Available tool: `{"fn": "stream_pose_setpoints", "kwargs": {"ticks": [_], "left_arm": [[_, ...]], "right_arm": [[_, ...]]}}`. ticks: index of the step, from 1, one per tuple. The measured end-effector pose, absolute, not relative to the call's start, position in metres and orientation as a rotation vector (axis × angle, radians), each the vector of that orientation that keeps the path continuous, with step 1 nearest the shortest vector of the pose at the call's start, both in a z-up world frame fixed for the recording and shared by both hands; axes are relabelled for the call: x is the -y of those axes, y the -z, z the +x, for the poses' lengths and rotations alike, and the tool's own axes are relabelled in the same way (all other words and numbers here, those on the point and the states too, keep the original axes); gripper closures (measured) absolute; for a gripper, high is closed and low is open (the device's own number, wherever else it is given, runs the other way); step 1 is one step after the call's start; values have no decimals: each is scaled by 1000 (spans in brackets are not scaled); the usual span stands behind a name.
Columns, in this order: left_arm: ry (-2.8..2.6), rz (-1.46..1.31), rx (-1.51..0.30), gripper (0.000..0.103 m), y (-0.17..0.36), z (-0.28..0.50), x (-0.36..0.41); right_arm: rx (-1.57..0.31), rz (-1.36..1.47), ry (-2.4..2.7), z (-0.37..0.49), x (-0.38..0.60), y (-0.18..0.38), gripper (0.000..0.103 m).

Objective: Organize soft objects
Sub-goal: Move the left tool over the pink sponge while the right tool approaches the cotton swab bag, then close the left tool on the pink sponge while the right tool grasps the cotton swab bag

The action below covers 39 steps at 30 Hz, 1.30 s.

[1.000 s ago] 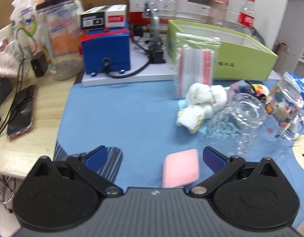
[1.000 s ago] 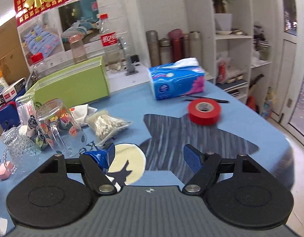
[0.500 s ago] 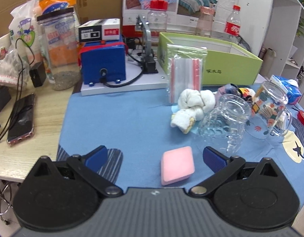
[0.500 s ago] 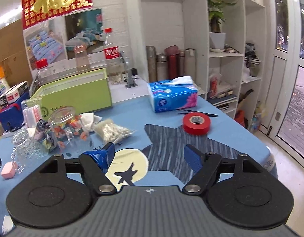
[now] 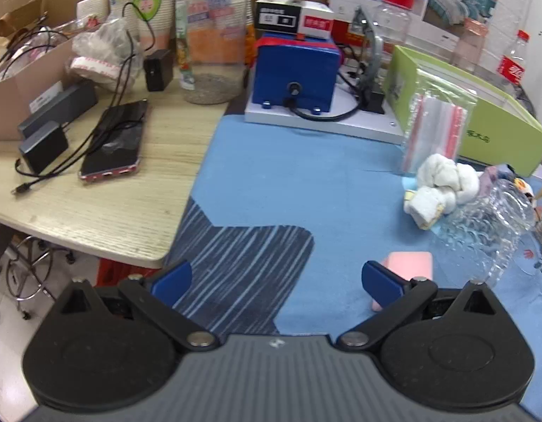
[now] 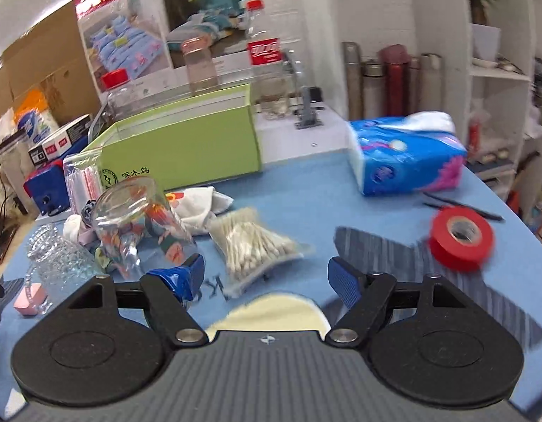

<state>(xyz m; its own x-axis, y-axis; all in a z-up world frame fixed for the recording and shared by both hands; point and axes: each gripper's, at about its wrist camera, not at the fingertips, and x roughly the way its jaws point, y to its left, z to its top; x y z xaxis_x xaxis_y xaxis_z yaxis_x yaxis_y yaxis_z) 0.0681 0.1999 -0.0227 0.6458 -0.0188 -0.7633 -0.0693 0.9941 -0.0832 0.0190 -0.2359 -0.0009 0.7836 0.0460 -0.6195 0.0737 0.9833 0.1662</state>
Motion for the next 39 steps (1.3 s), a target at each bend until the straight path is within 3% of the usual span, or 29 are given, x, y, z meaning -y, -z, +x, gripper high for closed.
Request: {"fn": "stream_pose_setpoints", "kwargs": {"ticks": [10,15,27,39], "left_arm": [[-75,-29,-888,0,15,84,-177],[17,37,-888,1,15,90,-151],[196,243,-916,0,35,86,-103],[327,196,-903,1,51,93,-103]], "right_arm": [[-833,-103,-189,103,235,35,39],[-809,36,-62,110,262,41,38],[-732,-11,-84,97,252,50,31],[-695,-10,-58,98,247,54,27]]}}
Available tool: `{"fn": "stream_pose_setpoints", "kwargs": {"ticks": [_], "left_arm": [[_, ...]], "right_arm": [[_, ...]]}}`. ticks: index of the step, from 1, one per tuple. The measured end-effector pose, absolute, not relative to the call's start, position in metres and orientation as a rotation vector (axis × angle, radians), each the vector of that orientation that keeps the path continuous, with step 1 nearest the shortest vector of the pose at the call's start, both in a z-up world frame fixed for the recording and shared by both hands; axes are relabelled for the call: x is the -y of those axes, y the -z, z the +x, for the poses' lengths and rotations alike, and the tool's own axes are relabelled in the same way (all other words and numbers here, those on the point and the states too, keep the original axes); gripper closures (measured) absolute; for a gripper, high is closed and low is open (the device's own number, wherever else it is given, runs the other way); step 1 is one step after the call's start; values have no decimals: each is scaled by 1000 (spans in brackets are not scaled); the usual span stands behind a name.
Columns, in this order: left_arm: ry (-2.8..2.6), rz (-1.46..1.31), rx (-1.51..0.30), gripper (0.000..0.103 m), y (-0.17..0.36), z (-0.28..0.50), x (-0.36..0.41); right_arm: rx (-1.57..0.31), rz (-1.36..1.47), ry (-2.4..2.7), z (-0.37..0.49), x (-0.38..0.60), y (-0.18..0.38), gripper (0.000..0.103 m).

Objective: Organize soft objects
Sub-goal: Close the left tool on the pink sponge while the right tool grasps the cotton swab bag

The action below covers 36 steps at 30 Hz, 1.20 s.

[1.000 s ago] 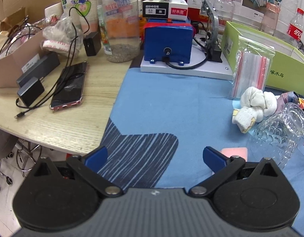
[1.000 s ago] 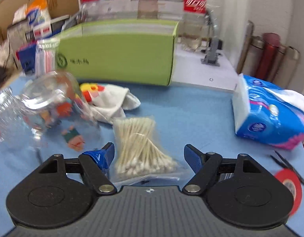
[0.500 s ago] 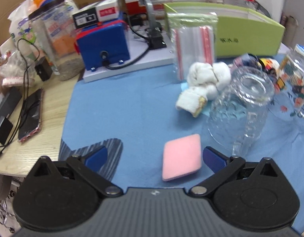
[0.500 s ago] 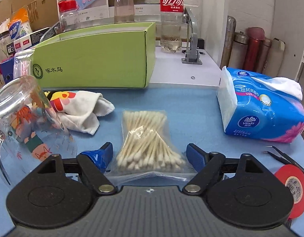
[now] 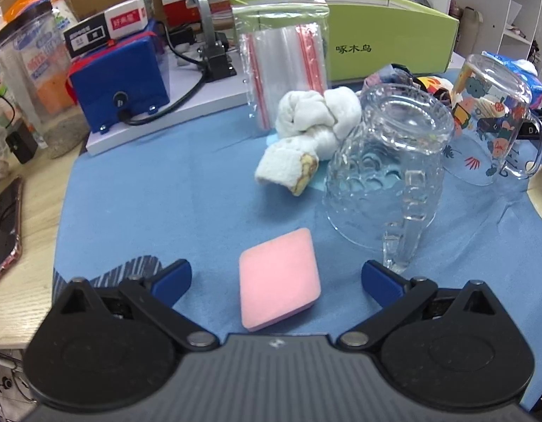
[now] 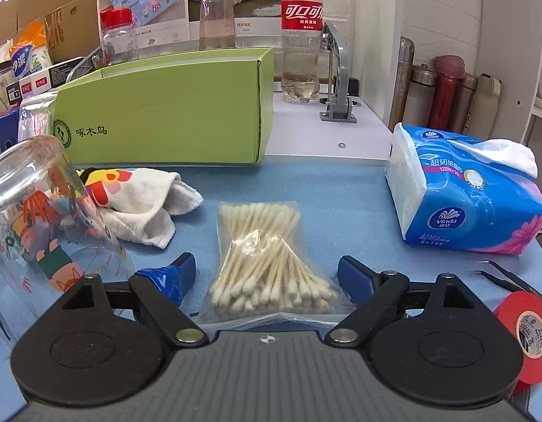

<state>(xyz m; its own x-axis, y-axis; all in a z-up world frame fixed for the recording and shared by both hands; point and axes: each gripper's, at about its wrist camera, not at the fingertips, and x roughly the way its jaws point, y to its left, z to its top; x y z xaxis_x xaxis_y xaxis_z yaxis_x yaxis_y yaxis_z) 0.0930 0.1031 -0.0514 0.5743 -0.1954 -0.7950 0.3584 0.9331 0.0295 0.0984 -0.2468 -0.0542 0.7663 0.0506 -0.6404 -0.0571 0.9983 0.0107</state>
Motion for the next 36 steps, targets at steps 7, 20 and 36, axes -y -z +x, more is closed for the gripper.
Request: {"fn": "stream_pose_setpoints", "kwargs": {"ticks": [7,20,36], "left_arm": [[352,164,-870,1,55,90,-108],[365,167,-866,1,55,89,-109],[376,172,-871,1,55,91,-107]], "right_arm": [[-696,-7,-42,102,245,55,26],[-695,1,-26,103,245,56,24],[-697,-1,-8,103,243,57,22]]}}
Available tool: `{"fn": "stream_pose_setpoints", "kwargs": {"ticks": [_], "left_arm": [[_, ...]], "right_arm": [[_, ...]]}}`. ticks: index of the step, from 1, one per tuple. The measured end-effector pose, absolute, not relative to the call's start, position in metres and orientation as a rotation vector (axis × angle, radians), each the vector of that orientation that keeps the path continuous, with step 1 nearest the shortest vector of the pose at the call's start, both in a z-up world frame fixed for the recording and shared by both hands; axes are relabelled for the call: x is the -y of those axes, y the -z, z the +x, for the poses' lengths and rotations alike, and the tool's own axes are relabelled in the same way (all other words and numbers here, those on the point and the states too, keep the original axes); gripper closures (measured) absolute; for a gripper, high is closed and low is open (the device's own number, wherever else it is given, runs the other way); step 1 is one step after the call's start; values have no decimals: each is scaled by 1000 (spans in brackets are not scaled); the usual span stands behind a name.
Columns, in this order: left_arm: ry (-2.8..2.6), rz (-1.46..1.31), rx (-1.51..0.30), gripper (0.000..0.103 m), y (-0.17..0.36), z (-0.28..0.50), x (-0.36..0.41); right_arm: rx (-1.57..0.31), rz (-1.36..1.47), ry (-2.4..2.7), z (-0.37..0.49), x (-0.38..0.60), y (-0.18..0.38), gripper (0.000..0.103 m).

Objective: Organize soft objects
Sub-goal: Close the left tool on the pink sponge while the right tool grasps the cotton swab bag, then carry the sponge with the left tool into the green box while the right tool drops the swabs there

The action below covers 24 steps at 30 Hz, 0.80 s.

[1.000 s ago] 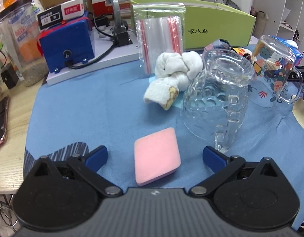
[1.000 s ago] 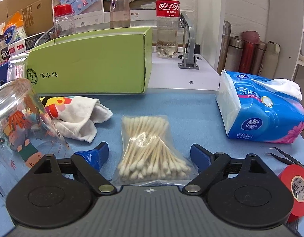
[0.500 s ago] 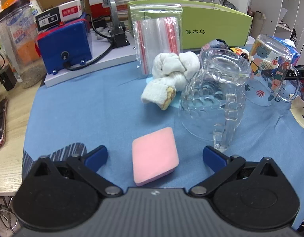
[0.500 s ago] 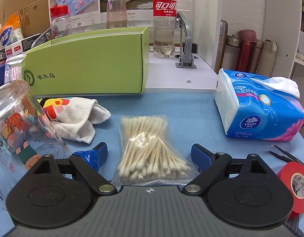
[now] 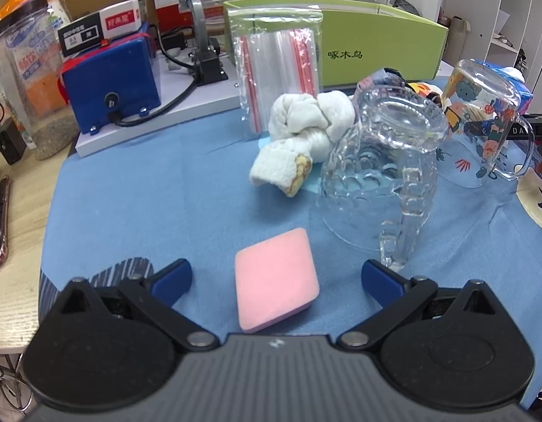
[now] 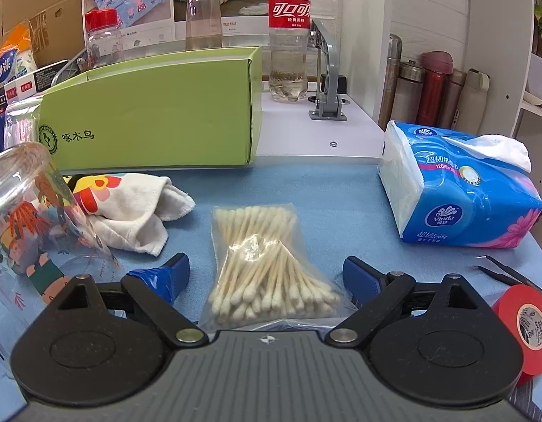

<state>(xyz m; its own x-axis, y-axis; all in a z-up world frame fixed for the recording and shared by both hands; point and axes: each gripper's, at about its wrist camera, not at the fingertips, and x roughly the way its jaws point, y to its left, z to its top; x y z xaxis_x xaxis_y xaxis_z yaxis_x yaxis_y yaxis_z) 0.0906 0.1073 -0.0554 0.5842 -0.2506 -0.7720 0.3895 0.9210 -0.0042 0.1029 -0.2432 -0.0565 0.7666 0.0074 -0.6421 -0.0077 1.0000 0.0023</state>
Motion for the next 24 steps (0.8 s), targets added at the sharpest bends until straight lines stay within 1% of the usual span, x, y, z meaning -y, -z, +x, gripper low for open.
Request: {"fn": "stream_pose_setpoints", "kwargs": {"ticks": [2,4,5,6,8,9,10,12,13,15,19,24], "left_arm": [[373,172,-871,1,55,90,-107],[374,173,-866,9,53,89,-106],[385,177,-861,22,51,87,-105],[399,185,-852,42,47,84,-103],[412,193,-856,60,43,81,-101],[404,199,-861,60,43,80,-100],[399,204,-864,61,42,78,-99],[389,197,-873,62,41,73,-103],[385,188,-882,62,40,71,-106],[367,176,-890,62,37,63,-115],[326,160,-871,62,22,53,-133],[299,128,-803,62,-16,80,-138]], "right_arm": [[-699,-1,-13,103,244,56,22],[-703,2,-13,103,244,56,22],[-707,3,-12,103,243,55,22],[-712,5,-9,103,241,55,24],[-714,2,-18,100,238,53,29],[-710,2,-21,97,236,53,37],[-702,2,-21,95,235,52,56],[-702,12,-32,92,235,49,68],[-705,26,-39,90,236,48,70],[-711,59,-52,85,241,45,71],[-673,88,-64,66,247,33,72],[-588,73,-104,61,242,-1,72]]}}
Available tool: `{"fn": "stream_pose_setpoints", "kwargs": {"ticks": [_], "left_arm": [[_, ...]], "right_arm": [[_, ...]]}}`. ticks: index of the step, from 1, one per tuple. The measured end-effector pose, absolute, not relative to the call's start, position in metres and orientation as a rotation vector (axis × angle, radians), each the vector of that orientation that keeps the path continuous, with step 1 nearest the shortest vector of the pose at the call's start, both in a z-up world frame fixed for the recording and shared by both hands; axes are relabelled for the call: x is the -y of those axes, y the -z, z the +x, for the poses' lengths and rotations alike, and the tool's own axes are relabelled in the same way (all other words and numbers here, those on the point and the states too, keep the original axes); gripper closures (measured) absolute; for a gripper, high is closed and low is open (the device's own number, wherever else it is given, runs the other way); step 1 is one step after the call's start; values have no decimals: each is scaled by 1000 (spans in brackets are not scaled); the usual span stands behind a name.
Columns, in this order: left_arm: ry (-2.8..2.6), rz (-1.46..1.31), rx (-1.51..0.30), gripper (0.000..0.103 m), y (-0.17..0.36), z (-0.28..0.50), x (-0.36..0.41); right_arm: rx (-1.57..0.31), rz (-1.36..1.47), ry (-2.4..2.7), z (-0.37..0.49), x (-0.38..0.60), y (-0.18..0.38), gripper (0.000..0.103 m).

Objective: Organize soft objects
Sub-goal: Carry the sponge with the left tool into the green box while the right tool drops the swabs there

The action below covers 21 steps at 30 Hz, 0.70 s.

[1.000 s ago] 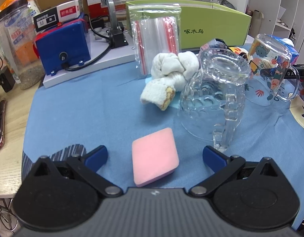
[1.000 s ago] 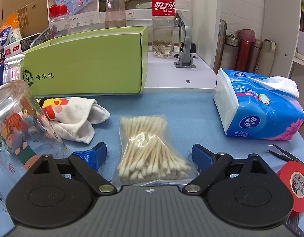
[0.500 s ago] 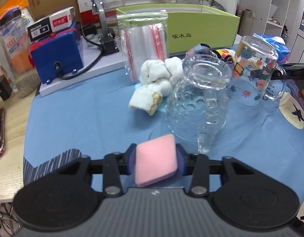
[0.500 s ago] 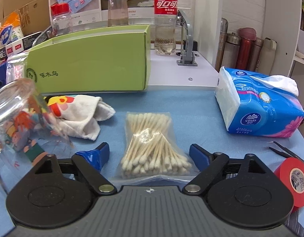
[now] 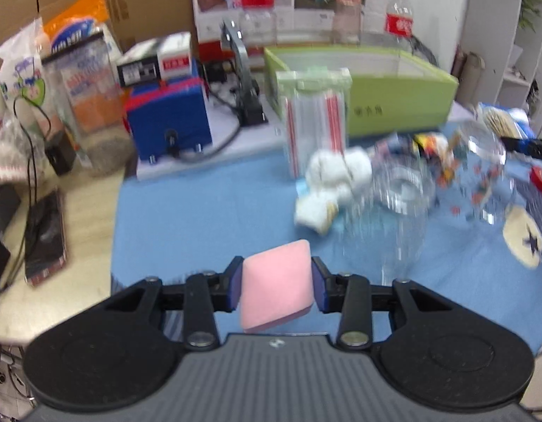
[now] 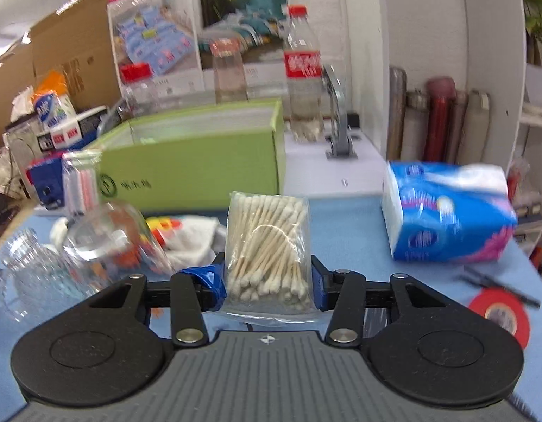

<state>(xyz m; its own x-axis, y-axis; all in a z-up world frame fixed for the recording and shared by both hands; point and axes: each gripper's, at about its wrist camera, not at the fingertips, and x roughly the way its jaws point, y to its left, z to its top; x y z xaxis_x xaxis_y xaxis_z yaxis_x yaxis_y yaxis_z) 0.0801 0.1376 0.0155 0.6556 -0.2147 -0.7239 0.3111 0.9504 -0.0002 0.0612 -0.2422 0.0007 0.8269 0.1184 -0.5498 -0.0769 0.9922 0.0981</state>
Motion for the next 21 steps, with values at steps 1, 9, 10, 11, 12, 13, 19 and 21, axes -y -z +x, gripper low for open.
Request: {"fn": "stream_pose_setpoints", "kwargs": {"ticks": [1,9,10,11,12,13,19,21], "left_arm": [[311,130,-780,62,-25,91,-133],[404,153,-612,62,-94,193,-58],[416,159,-605,62,-98,205,-47],[433,158,-599,61,-100,218,-37],[445,153,-601,61,-99,230,-29],[451,152,-609,61,-97,242,-19],[445,160,-703,59,-62,301,15],[433,161,-727,50,-53,311,18]], "right_arm": [[-569,67,-116,64,240,-9,72],[-498,30,-195,145,219,-56,71],[-506,33,-205,159,218,-58,71],[-516,37,-214,173,217,-59,71],[-526,40,-219,186,216,-59,71],[-540,40,-225,199,215,-58,71],[-626,14,-251,263,206,-41,72],[-649,11,-284,274,201,-34,70]]}}
